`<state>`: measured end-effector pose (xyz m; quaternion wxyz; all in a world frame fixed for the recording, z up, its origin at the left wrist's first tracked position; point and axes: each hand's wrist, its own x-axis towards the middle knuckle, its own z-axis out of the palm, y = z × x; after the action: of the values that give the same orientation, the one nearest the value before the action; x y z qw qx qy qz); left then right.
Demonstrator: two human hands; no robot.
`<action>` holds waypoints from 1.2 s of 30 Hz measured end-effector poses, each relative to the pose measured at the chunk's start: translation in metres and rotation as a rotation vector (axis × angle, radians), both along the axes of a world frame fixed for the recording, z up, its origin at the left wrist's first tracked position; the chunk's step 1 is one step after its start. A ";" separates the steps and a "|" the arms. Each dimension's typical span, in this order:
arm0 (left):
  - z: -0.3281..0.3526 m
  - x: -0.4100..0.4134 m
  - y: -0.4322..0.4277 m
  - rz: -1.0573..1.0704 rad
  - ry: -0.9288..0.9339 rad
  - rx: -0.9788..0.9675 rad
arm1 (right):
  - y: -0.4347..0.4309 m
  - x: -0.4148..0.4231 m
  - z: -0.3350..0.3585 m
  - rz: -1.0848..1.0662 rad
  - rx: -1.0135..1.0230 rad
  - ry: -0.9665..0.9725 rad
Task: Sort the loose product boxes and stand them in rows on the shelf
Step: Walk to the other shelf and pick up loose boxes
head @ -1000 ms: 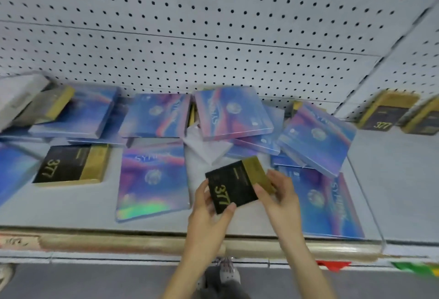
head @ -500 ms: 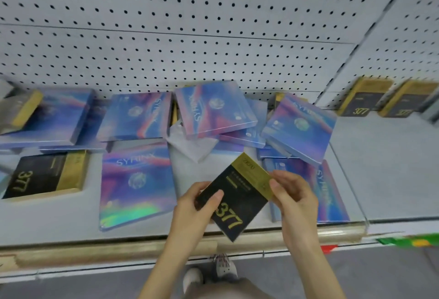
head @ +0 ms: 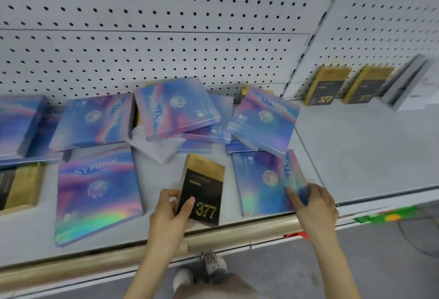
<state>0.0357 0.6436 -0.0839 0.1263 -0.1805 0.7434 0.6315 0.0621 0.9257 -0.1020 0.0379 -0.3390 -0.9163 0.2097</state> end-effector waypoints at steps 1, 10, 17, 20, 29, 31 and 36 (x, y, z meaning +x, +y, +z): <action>-0.001 0.000 0.002 -0.023 0.010 -0.035 | 0.000 0.001 0.000 -0.005 -0.007 -0.001; -0.001 0.002 0.019 0.010 -0.035 -0.032 | -0.031 -0.002 0.025 -0.238 -0.733 0.385; -0.003 0.000 0.012 0.008 -0.003 0.061 | -0.044 0.027 0.033 -0.563 -1.179 0.644; -0.001 0.004 0.016 -0.012 -0.018 0.181 | -0.026 0.050 0.038 -0.637 -1.154 0.753; 0.027 0.024 0.095 -0.198 0.009 0.313 | 0.070 0.137 0.052 -0.767 -1.059 0.938; 0.033 0.039 0.127 -0.246 0.032 0.309 | 0.099 0.145 0.051 -0.747 -1.091 0.965; 0.040 0.082 0.235 -0.210 0.140 0.301 | 0.196 0.170 0.060 -0.650 -1.106 1.005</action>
<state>0.1176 0.8790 -0.0440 0.1651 -0.0365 0.6624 0.7298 0.2326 1.1215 -0.0421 0.3308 -0.4232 -0.4096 0.7374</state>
